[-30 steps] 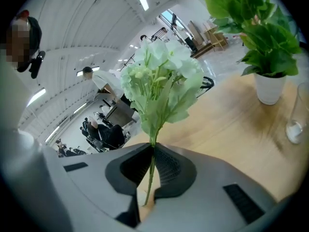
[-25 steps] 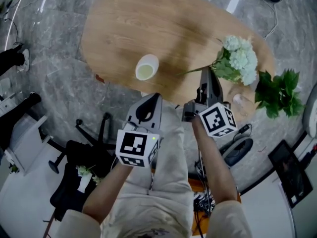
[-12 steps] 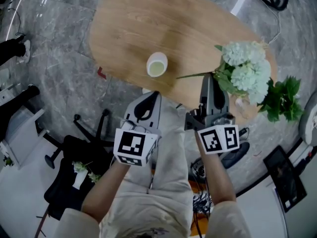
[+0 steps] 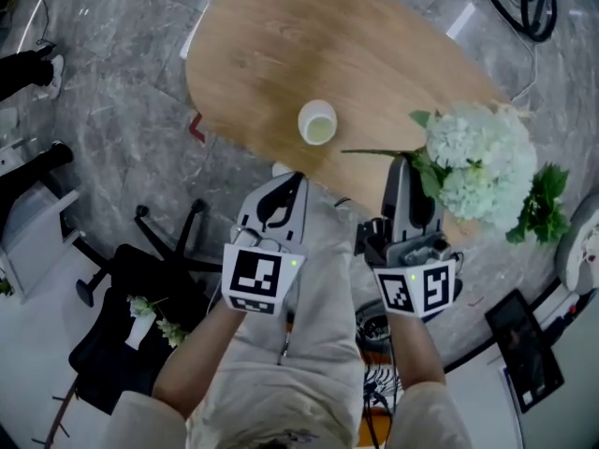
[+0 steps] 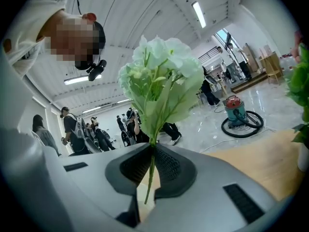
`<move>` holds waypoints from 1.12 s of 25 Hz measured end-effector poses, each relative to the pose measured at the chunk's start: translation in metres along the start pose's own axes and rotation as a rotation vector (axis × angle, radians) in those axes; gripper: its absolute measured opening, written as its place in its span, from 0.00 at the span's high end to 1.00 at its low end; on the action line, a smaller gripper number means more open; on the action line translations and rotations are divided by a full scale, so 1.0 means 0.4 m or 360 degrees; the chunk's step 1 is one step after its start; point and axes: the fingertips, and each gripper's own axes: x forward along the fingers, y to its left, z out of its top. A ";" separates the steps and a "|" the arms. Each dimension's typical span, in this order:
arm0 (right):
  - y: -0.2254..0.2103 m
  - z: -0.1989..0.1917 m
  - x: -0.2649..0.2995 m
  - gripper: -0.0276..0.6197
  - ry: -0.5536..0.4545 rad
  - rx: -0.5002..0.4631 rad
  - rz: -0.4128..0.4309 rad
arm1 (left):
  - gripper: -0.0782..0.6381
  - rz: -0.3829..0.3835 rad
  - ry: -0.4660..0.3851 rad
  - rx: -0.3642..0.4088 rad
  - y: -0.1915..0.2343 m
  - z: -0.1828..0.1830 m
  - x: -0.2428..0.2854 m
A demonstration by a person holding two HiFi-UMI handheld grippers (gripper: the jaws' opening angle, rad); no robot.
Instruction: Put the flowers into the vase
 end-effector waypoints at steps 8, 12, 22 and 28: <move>0.045 0.016 0.029 0.92 -0.0027 -0.0038 0.0062 | 0.89 0.0020 -0.0054 -0.0012 0.015 0.004 -0.023; 0.064 0.023 0.038 0.92 -0.0033 -0.0060 0.0092 | 0.89 0.0030 -0.0046 -0.0038 0.017 0.002 -0.033; 0.091 -0.013 0.073 0.92 -0.0011 -0.0212 0.0199 | 0.89 0.0073 -0.0027 -0.0108 0.020 -0.010 -0.022; 0.125 -0.056 0.098 0.92 0.0036 -0.0256 0.0261 | 0.89 0.0090 -0.0029 -0.0146 0.051 -0.021 -0.025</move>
